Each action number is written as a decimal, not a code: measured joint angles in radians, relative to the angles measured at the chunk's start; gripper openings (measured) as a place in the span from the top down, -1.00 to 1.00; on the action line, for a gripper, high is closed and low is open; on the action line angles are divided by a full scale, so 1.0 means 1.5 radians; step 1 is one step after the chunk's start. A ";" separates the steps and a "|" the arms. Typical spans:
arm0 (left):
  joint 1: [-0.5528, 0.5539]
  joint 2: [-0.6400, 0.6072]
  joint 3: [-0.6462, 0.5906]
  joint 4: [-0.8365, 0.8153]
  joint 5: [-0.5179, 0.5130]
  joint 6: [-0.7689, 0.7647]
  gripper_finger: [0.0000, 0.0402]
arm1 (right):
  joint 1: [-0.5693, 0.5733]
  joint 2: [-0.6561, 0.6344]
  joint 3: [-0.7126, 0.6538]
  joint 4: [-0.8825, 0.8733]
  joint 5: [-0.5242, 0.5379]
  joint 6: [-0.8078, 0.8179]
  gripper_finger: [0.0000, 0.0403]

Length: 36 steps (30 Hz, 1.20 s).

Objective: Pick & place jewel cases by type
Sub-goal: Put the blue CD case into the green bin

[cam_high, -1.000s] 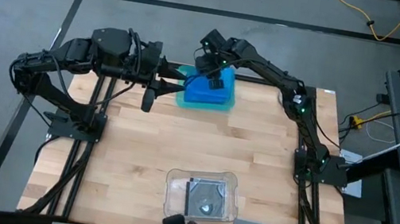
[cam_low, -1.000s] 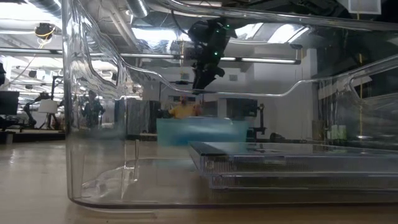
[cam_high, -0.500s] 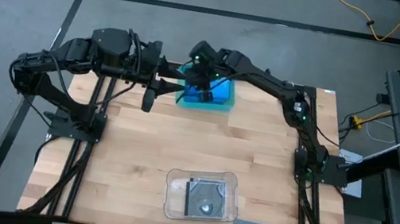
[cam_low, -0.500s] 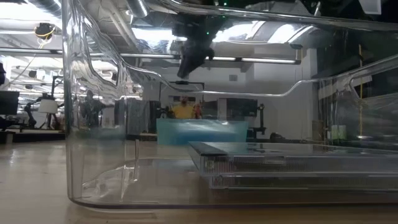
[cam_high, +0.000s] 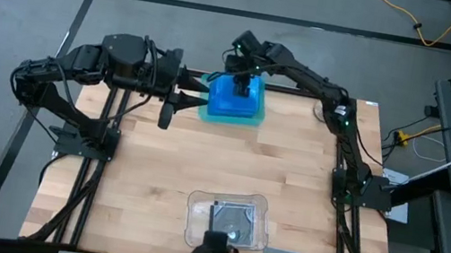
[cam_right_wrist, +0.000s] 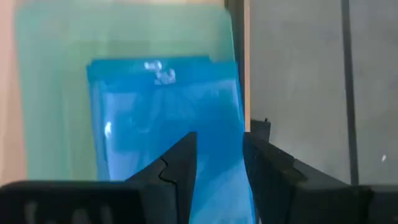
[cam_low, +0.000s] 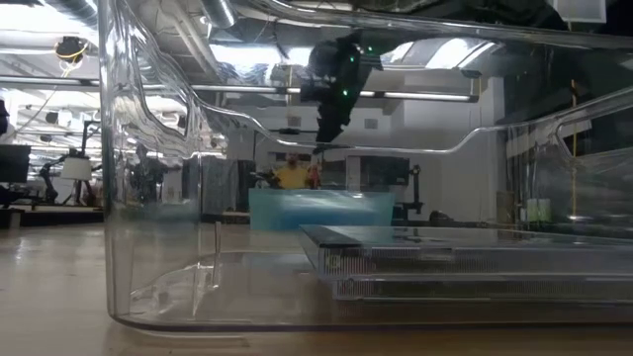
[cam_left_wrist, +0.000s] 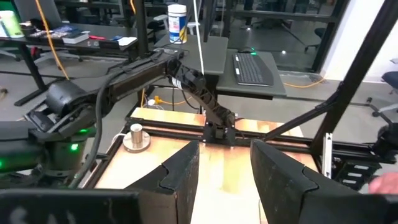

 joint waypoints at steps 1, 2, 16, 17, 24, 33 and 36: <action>0.000 0.000 0.000 0.000 -0.001 0.000 0.32 | -0.003 0.000 -0.009 0.003 0.000 0.000 0.34; 0.000 0.000 0.000 0.001 -0.002 -0.001 0.32 | -0.005 0.000 -0.015 0.004 0.000 0.001 0.34; 0.000 0.000 0.000 0.021 -0.014 0.000 0.32 | -0.012 0.019 -0.033 0.014 0.000 0.042 0.96; 0.000 0.000 0.000 0.021 -0.014 0.000 0.32 | -0.012 0.023 -0.033 0.013 0.000 0.051 0.95; 0.000 0.000 0.000 0.021 -0.014 0.000 0.34 | -0.011 0.033 -0.033 0.004 0.000 0.074 0.97; 0.000 0.000 0.000 0.021 -0.013 0.001 0.32 | -0.009 0.042 -0.033 -0.011 -0.001 0.123 0.98; 0.000 0.000 0.000 0.021 -0.013 0.001 0.34 | -0.006 0.052 -0.033 -0.020 0.000 0.140 0.97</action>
